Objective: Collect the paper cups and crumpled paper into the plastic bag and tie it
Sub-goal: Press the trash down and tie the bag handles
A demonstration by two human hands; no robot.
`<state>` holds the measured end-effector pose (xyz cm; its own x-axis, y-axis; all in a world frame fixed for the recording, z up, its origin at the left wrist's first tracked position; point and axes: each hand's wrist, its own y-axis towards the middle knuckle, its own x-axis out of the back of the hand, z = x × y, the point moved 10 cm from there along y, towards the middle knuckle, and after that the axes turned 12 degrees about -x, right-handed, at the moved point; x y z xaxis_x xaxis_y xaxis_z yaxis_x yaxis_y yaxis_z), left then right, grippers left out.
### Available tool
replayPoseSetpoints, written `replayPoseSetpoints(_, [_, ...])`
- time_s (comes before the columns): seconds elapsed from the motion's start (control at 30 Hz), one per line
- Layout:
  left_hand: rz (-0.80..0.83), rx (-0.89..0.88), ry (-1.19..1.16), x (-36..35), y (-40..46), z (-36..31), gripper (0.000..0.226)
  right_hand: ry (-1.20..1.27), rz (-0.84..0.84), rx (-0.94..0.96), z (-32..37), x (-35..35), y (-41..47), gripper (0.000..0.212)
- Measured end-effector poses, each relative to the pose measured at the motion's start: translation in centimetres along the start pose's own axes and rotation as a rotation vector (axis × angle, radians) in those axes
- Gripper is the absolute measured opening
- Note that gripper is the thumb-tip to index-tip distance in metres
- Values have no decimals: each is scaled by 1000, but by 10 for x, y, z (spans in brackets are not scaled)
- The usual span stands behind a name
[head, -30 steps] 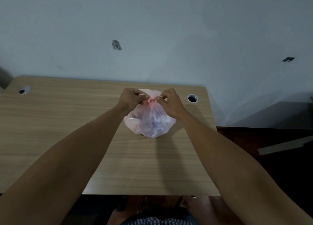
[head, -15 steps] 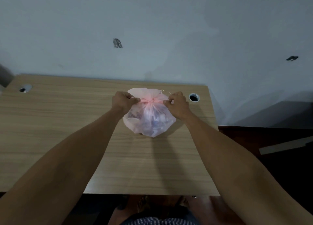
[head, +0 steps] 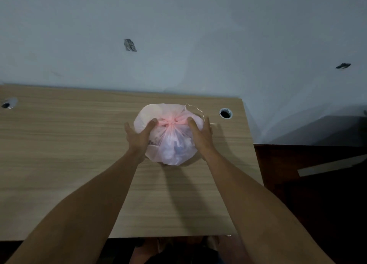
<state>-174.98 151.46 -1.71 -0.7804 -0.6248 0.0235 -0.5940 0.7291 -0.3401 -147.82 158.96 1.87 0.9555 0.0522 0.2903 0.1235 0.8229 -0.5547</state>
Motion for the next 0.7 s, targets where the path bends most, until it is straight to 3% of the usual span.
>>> replayPoseSetpoints(0.23, [128,-180,-70,-16,-12,-17,84,77,8,113,2,-3,-7,50])
replayPoseSetpoints(0.43, [177,-401,-84,-12,-54,-70,38,88,41,211,13,-2,-33,48])
replayPoseSetpoints(0.53, [132,-447,-78,4,-75,-87,29,84,58,250,21,-4,-49,44])
replayPoseSetpoints(0.7, [28,-484,-28,55,-111,-114,33,46,118,317,39,-26,-90,46])
